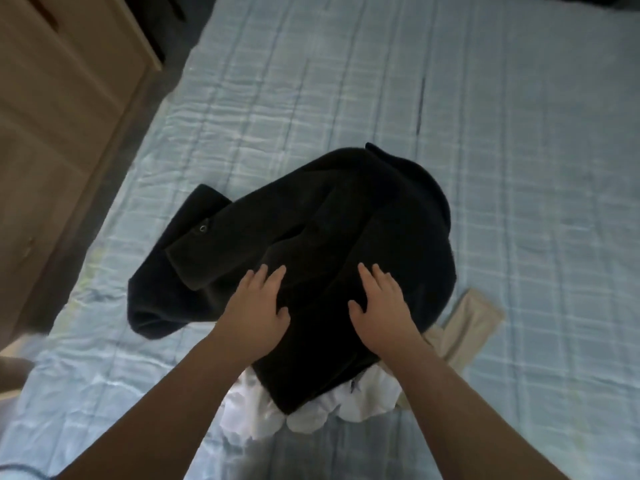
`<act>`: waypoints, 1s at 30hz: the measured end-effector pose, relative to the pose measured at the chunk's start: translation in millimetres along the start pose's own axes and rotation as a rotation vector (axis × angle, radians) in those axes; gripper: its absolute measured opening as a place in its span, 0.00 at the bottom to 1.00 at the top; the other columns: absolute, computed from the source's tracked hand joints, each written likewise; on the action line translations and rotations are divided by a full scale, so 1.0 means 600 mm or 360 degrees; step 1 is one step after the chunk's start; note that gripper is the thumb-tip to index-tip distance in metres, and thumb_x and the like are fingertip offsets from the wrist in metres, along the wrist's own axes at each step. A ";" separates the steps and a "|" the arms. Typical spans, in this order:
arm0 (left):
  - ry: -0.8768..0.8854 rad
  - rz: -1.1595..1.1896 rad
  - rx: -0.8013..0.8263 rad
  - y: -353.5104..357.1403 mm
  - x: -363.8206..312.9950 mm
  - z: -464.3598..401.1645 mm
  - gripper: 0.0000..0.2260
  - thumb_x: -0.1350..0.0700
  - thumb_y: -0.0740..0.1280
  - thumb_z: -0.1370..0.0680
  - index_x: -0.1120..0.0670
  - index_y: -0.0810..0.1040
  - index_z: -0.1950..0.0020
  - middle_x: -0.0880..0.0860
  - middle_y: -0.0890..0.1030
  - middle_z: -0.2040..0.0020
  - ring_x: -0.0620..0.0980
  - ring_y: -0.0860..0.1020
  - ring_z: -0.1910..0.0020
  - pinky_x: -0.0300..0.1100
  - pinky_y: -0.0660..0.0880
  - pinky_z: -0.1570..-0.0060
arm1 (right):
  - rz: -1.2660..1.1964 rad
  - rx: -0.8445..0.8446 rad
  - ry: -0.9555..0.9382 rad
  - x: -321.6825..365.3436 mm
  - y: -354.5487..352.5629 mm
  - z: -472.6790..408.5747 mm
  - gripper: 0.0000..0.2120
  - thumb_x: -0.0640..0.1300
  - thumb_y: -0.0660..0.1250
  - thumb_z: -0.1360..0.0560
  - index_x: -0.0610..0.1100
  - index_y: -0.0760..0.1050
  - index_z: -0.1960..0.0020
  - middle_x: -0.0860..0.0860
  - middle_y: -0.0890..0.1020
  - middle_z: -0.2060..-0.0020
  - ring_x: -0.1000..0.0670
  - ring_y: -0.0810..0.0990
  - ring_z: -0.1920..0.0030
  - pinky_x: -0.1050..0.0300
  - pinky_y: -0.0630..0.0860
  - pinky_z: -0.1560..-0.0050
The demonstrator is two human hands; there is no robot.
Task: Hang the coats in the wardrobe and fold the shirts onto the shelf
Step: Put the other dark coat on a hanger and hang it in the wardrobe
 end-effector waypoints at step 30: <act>-0.0058 -0.0705 0.0591 0.271 -0.093 -0.441 0.39 0.28 0.45 0.24 0.43 0.21 0.31 0.56 0.16 0.34 0.65 0.17 0.38 0.73 0.22 0.50 | 0.0234 -0.0562 0.0478 -0.241 -0.037 -0.436 0.40 0.60 0.67 0.28 0.48 0.55 0.23 0.47 0.70 0.33 0.42 0.67 0.32 0.37 0.63 0.34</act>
Point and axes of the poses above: each hand's wrist, its own z-axis away from the middle knuckle, its own y-axis out of the palm, x = y × z, the point moved 3 cm from there along -z, towards the middle knuckle
